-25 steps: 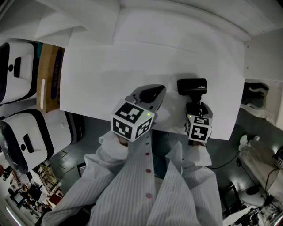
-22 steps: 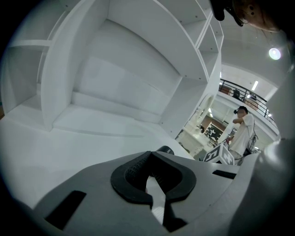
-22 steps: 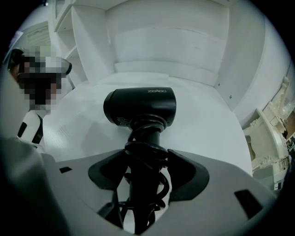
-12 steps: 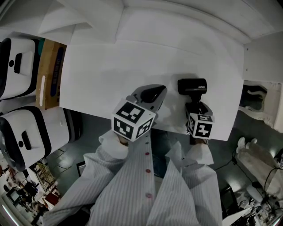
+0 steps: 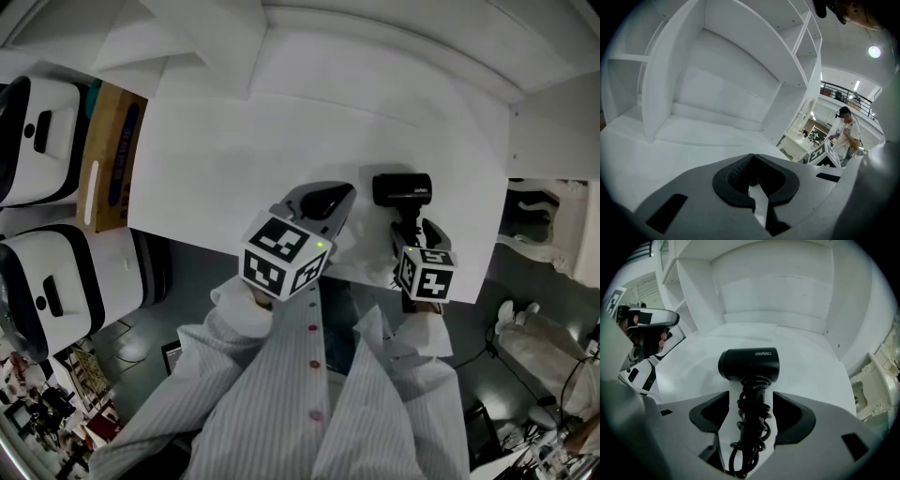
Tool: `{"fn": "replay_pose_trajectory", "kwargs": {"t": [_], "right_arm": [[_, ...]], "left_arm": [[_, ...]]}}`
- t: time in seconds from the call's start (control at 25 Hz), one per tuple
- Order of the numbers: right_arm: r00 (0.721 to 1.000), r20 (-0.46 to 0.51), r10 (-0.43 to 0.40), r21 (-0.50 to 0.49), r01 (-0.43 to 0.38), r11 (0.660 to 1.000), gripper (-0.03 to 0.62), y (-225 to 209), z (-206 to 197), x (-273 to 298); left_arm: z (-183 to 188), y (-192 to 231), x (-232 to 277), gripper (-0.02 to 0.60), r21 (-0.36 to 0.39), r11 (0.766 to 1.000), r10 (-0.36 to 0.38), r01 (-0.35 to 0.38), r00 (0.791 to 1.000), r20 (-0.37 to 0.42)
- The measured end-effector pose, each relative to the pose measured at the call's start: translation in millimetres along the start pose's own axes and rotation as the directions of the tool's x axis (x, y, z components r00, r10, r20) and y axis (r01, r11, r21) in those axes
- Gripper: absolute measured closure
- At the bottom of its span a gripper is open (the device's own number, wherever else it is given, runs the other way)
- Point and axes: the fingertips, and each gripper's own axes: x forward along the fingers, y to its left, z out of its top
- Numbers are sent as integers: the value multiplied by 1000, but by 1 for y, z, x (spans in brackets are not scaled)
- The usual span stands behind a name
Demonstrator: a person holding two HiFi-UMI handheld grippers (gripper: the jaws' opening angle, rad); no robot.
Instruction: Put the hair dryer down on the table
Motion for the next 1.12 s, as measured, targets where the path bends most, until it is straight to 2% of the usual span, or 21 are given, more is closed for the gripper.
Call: {"fn": "replay_pose_trajectory", "kwargs": {"t": [0.12,0.24,0.44,0.6,0.84,0.92,0.96,1.04,1.12], "right_arm": [[998,55,27,21,-28,999,341,5,15,-14],[989,118,85,51,-91,995,341,15,33,-31],[946,264,187,80,-214,973,341,36,72,-70],[889,376,260,48,-299,953,341,54,106,-106],[801,487,348,-83,-355,931,344,82,153,-161],[768,527,364,-129,-351,927,383,90,168,-180],[750,550,367,-145,-347,927,424,92,175,-190],[708,598,376,-168,-347,923,487,95,188,-210],[663,639,390,-191,-355,915,524,99,200,-230]], "left_arm": [[9,-5,-4,571,15,1000,0,0,1000,19],[21,-9,-9,571,33,999,0,-2,999,47],[43,-18,-20,571,71,997,-3,-4,995,96],[65,-28,-30,571,104,995,-14,-1,989,148],[108,-55,-46,571,156,987,-78,41,969,236],[124,-67,-55,571,183,982,-105,56,957,270],[132,-72,-59,571,195,979,-119,64,950,288],[146,-83,-68,571,212,974,-147,80,936,320],[158,-91,-78,571,229,969,-168,90,922,350]]}}
